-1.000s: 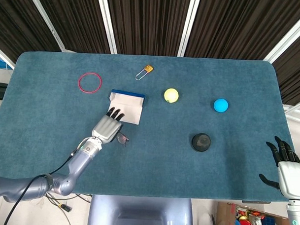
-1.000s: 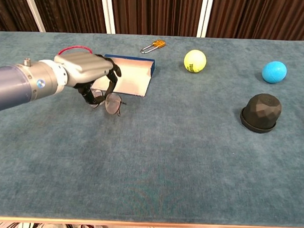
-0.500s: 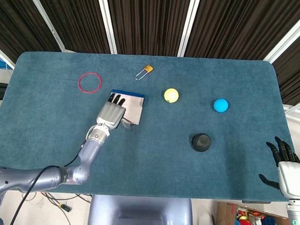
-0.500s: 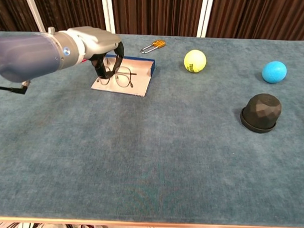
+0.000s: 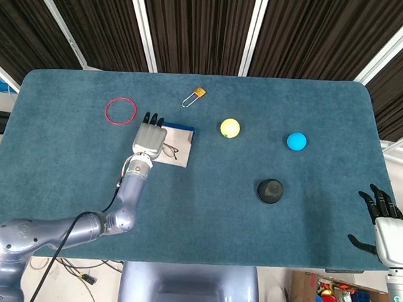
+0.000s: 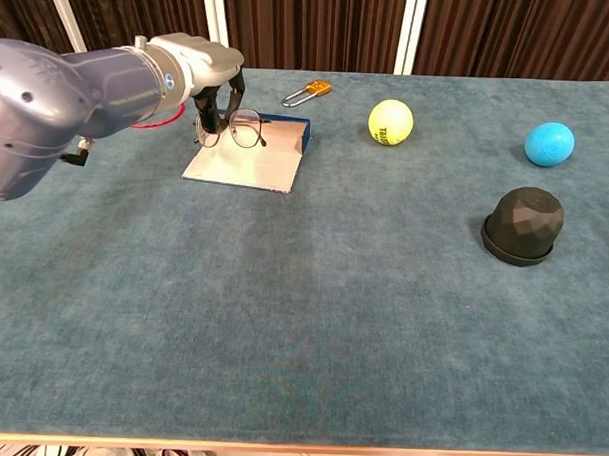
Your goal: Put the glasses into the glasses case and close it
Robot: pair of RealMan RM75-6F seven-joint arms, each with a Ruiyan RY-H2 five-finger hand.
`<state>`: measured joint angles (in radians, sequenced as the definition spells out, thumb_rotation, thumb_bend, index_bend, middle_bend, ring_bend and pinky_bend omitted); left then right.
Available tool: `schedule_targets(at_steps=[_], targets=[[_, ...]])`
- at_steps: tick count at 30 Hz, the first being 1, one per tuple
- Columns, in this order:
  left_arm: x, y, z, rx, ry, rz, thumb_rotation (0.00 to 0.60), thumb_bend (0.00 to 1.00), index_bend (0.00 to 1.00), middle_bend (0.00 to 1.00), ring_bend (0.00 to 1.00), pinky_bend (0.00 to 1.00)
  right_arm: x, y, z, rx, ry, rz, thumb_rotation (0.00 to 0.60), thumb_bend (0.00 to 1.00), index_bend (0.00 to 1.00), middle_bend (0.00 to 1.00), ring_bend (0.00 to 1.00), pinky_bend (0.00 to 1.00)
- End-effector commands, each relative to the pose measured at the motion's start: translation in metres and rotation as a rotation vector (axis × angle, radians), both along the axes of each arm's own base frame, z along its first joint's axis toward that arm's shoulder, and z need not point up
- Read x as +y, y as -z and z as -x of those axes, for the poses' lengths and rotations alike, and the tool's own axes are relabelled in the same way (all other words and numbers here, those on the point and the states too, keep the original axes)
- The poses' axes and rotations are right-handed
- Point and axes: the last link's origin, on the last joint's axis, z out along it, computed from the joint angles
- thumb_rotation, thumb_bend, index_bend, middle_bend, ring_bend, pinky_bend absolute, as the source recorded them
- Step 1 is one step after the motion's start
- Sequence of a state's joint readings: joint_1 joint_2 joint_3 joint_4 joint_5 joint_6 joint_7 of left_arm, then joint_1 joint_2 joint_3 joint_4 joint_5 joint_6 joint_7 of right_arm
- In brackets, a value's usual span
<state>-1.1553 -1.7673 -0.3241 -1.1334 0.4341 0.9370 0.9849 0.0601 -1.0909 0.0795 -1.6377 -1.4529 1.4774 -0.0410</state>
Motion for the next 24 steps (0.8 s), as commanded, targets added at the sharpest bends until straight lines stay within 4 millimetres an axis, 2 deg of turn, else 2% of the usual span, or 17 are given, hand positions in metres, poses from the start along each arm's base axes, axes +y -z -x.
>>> schedule_targets(at_steps=[1, 12, 24], targets=[[0.005, 0.007, -0.004, -0.006, -0.013, 0.006, 0.6, 0.45, 0.61, 0.13, 0.0, 0.0, 0.0, 0.0, 0.0, -0.003, 0.001, -0.002, 0.6, 0.0, 0.16, 0.0, 0.08, 0.24], [0.023, 0.022, 0.002, -0.034, -0.074, -0.004, 0.6, 0.45, 0.61, 0.13, 0.0, 0.0, 0.001, -0.001, 0.0, -0.026, 0.021, 0.001, 0.6, 0.0, 0.16, 0.0, 0.08, 0.24], [0.032, 0.04, 0.003, -0.02, -0.093, -0.005, 0.6, 0.45, 0.61, 0.13, 0.0, 0.0, -0.001, -0.002, 0.002, -0.04, 0.04, -0.005, 0.6, 0.0, 0.16, 0.0, 0.08, 0.24]])
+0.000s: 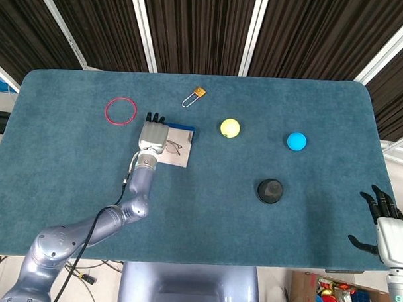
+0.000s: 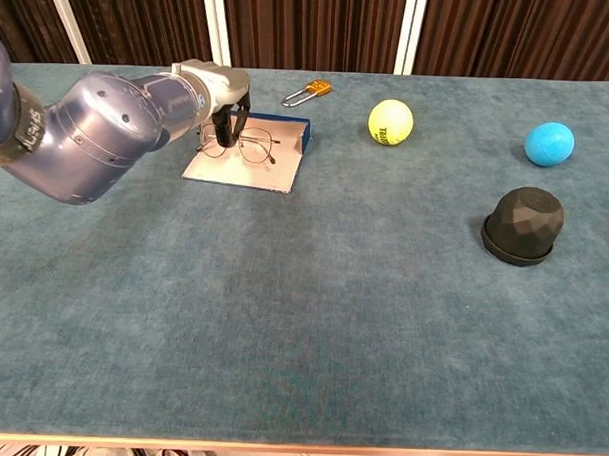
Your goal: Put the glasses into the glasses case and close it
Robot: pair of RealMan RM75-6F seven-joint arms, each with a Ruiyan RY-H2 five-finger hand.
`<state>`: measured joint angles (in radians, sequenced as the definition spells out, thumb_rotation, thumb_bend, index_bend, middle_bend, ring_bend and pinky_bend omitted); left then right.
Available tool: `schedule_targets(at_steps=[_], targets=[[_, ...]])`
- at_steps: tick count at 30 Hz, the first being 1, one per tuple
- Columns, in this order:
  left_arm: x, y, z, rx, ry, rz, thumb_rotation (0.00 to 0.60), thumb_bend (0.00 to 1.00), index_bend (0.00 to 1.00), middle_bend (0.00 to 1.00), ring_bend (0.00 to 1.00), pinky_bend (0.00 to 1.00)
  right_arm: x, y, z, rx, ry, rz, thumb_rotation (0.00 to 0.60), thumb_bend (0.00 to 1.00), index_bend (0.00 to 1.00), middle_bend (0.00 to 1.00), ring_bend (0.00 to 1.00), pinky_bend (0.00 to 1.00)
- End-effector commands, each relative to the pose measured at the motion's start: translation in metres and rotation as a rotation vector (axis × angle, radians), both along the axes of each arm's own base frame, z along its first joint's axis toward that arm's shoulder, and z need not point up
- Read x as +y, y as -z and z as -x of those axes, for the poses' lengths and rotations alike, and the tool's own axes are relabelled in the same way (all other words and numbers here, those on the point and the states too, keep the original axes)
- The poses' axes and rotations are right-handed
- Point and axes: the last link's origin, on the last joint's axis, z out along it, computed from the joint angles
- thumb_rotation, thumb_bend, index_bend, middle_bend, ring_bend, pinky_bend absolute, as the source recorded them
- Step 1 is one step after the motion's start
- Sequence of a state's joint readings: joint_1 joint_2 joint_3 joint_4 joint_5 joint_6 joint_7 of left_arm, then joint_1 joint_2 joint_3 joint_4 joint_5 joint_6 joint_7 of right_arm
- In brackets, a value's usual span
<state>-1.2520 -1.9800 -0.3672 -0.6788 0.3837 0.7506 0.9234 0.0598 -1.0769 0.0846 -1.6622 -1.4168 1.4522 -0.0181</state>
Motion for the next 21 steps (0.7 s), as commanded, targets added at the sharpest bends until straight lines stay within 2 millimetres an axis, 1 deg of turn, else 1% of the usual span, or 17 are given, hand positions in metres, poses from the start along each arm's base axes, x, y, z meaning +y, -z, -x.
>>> schedule_targets(at_steps=[1, 9, 21], targets=[[0.001, 0.007, -0.003, -0.01, -0.005, 0.005, 0.6, 0.45, 0.61, 0.13, 0.0, 0.0, 0.0, -0.001, 0.001, -0.002, 0.004, 0.0, 0.6, 0.0, 0.16, 0.0, 0.08, 0.24], [0.006, 0.013, -0.003, -0.036, -0.028, -0.003, 0.6, 0.45, 0.61, 0.13, 0.0, 0.0, 0.0, -0.001, 0.001, -0.002, 0.009, 0.0, 0.6, 0.0, 0.16, 0.0, 0.08, 0.24], [0.003, 0.023, -0.015, -0.002, 0.009, -0.02, 0.6, 0.45, 0.61, 0.12, 0.0, 0.0, -0.001, -0.001, 0.001, -0.002, 0.013, 0.0, 0.6, 0.0, 0.16, 0.0, 0.08, 0.24]])
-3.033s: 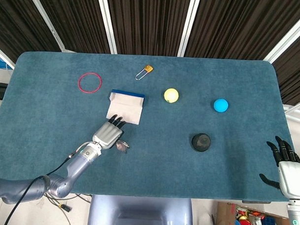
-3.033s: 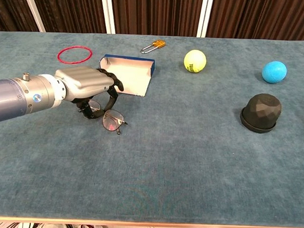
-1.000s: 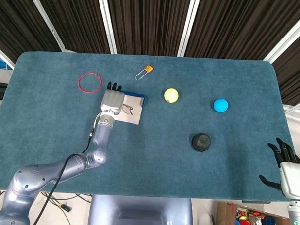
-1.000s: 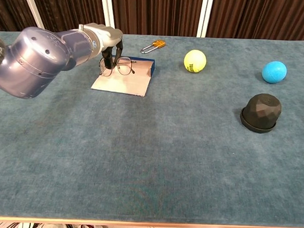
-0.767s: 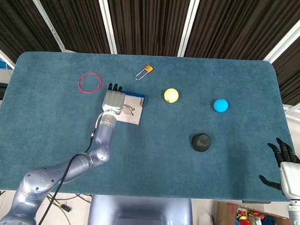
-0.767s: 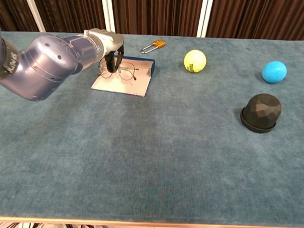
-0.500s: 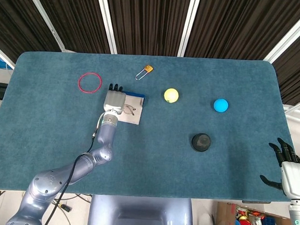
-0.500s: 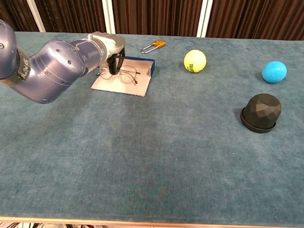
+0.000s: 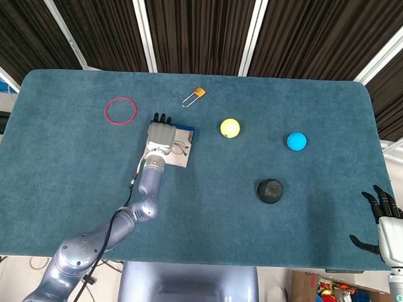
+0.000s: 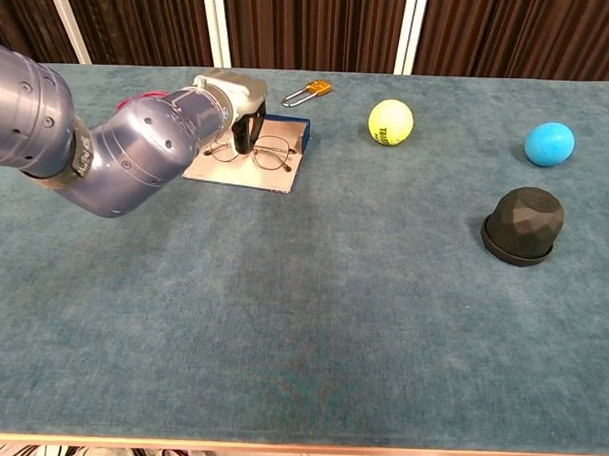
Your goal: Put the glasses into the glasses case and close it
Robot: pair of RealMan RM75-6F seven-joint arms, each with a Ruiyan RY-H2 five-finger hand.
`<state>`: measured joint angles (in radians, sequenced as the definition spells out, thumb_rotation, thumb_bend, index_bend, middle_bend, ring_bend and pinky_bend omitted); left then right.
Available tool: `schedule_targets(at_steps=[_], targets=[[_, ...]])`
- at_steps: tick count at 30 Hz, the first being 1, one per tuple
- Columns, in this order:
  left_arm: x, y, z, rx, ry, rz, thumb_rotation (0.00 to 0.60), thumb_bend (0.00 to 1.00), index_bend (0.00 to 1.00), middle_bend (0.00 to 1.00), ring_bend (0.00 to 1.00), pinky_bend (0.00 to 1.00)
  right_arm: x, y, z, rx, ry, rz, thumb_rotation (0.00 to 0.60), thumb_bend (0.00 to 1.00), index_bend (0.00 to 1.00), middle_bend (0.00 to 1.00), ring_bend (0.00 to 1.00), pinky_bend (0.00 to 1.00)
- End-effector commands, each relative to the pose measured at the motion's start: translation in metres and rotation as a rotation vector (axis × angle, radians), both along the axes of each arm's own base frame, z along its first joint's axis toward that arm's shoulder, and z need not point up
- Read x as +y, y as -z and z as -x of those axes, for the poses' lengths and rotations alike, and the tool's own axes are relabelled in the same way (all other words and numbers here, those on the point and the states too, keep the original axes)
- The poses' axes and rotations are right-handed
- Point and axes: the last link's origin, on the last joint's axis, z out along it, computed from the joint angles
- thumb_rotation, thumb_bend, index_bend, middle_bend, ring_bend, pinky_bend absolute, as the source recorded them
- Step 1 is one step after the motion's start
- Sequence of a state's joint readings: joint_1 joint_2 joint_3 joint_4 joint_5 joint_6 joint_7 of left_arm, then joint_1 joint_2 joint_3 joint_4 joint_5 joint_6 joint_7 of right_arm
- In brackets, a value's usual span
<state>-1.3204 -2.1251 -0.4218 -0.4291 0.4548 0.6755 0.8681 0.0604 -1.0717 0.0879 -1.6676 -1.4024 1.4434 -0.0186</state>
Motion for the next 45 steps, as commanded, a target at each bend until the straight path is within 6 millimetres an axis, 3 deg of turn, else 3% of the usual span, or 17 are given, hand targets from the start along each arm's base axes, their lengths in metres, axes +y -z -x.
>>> schedule_targets(at_steps=[1, 21, 29, 36, 45], targets=[[-0.001, 0.002, -0.003, -0.002, -0.004, -0.005, 0.6, 0.45, 0.61, 0.12, 0.0, 0.0, 0.0, 0.0, 0.0, 0.001, -0.002, -0.001, 0.6, 0.0, 0.16, 0.0, 0.08, 0.24], [-0.002, 0.005, -0.007, 0.036, -0.004, -0.034, 0.6, 0.45, 0.59, 0.12, 0.0, 0.0, 0.0, -0.001, 0.0, -0.002, 0.004, 0.004, 0.6, 0.0, 0.16, 0.0, 0.08, 0.24], [0.0, 0.001, -0.004, 0.034, -0.018, -0.047, 0.6, 0.45, 0.39, 0.11, 0.0, 0.0, 0.0, -0.001, 0.0, 0.001, 0.006, 0.003, 0.6, 0.0, 0.16, 0.0, 0.08, 0.24], [0.0, 0.0, -0.003, 0.038, -0.029, -0.043, 0.6, 0.45, 0.33, 0.11, 0.0, 0.0, 0.001, -0.001, 0.0, 0.002, 0.012, 0.005, 0.6, 0.0, 0.16, 0.0, 0.08, 0.24], [-0.003, -0.01, -0.02, -0.02, 0.043, -0.07, 0.6, 0.45, 0.27, 0.11, 0.0, 0.0, 0.0, -0.001, 0.0, -0.002, 0.012, 0.004, 0.6, 0.0, 0.16, 0.0, 0.08, 0.24]])
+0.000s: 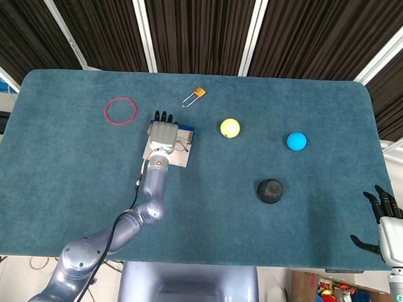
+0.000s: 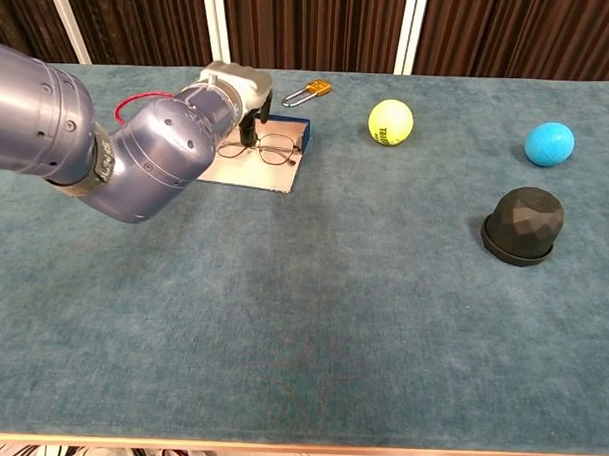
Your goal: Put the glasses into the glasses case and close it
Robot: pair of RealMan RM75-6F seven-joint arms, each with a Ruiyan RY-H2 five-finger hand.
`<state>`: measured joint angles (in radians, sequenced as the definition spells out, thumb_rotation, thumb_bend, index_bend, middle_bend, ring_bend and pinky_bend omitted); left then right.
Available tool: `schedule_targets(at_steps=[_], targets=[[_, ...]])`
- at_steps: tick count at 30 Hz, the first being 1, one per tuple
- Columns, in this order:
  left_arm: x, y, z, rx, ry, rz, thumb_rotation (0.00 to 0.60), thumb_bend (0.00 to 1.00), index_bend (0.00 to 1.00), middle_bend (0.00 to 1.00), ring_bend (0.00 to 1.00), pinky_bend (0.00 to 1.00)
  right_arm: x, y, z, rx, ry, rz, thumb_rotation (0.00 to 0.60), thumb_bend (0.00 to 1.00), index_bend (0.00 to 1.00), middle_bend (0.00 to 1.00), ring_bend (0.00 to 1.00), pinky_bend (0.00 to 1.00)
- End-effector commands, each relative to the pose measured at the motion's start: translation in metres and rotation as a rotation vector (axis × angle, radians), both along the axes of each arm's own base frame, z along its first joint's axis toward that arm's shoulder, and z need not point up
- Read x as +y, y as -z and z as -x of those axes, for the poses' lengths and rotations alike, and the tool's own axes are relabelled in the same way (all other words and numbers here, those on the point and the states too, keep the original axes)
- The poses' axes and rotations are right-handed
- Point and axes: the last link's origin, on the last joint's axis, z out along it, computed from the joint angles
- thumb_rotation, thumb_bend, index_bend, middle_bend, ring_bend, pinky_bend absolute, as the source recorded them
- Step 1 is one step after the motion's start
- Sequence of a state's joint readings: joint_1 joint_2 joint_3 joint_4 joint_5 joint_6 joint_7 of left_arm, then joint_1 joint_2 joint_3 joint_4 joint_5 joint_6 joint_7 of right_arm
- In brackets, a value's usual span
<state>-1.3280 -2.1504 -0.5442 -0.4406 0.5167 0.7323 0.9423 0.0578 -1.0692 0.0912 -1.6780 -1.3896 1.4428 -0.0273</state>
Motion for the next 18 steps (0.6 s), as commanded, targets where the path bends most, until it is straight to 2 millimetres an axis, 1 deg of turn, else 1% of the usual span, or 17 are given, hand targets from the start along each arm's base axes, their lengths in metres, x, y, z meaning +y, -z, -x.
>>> schedule_targets(at_steps=[1, 4, 6, 7, 9, 11, 12, 13, 14, 16, 17, 18], targets=[[-0.003, -0.012, -0.004, -0.016, 0.051, -0.03, 0.6, 0.45, 0.26, 0.11, 0.0, 0.0, 0.0, 0.0, 0.0, -0.002, 0.001, -0.003, 0.6, 0.0, 0.16, 0.0, 0.08, 0.24], [-0.01, -0.023, 0.003, 0.031, 0.108, -0.038, 0.6, 0.45, 0.24, 0.11, 0.0, 0.0, 0.0, -0.001, 0.0, -0.007, 0.002, 0.0, 0.6, 0.0, 0.16, 0.0, 0.08, 0.24], [-0.017, -0.031, 0.008, 0.03, 0.128, -0.037, 0.6, 0.45, 0.23, 0.11, 0.0, 0.01, 0.0, -0.001, 0.0, -0.008, 0.002, 0.001, 0.6, 0.0, 0.16, 0.0, 0.08, 0.24], [-0.026, -0.04, 0.014, 0.018, 0.144, -0.03, 0.6, 0.45, 0.23, 0.12, 0.0, 0.04, 0.0, -0.001, 0.0, -0.009, 0.002, 0.001, 0.6, 0.0, 0.16, 0.0, 0.08, 0.24], [-0.037, -0.051, 0.022, 0.002, 0.156, -0.016, 0.6, 0.45, 0.23, 0.15, 0.03, 0.15, 0.0, -0.001, 0.0, -0.008, 0.001, 0.001, 0.6, 0.0, 0.16, 0.0, 0.08, 0.24], [-0.048, -0.06, 0.028, -0.014, 0.164, 0.006, 0.6, 0.45, 0.23, 0.2, 0.13, 0.37, 0.0, 0.0, 0.0, -0.007, -0.001, -0.001, 0.6, 0.0, 0.16, 0.0, 0.08, 0.24], [-0.053, -0.063, 0.032, -0.026, 0.162, 0.019, 0.6, 0.45, 0.22, 0.22, 0.17, 0.43, 0.0, 0.0, 0.0, -0.006, -0.002, -0.001, 0.6, 0.0, 0.16, 0.0, 0.08, 0.24], [-0.057, -0.066, 0.036, -0.038, 0.159, 0.032, 0.6, 0.45, 0.21, 0.25, 0.23, 0.51, 0.0, 0.0, 0.0, -0.004, -0.003, -0.002, 0.6, 0.0, 0.16, 0.0, 0.08, 0.24], [-0.063, -0.068, 0.04, -0.06, 0.148, 0.054, 0.6, 0.45, 0.2, 0.28, 0.28, 0.58, 0.0, 0.001, -0.001, -0.003, -0.003, -0.002, 0.6, 0.0, 0.16, 0.0, 0.08, 0.24], [-0.067, -0.07, 0.044, -0.087, 0.134, 0.077, 0.6, 0.45, 0.17, 0.34, 0.36, 0.63, 0.0, 0.001, -0.001, -0.001, -0.004, 0.0, 0.6, 0.01, 0.16, 0.0, 0.08, 0.24], [-0.069, -0.07, 0.045, -0.1, 0.126, 0.085, 0.6, 0.45, 0.15, 0.38, 0.41, 0.65, 0.0, 0.0, -0.001, -0.001, -0.003, 0.001, 0.6, 0.01, 0.16, 0.0, 0.08, 0.24], [-0.071, -0.069, 0.048, -0.115, 0.115, 0.096, 0.6, 0.45, 0.14, 0.4, 0.44, 0.65, 0.0, 0.0, 0.0, -0.001, -0.002, 0.004, 0.6, 0.01, 0.16, 0.0, 0.08, 0.24]])
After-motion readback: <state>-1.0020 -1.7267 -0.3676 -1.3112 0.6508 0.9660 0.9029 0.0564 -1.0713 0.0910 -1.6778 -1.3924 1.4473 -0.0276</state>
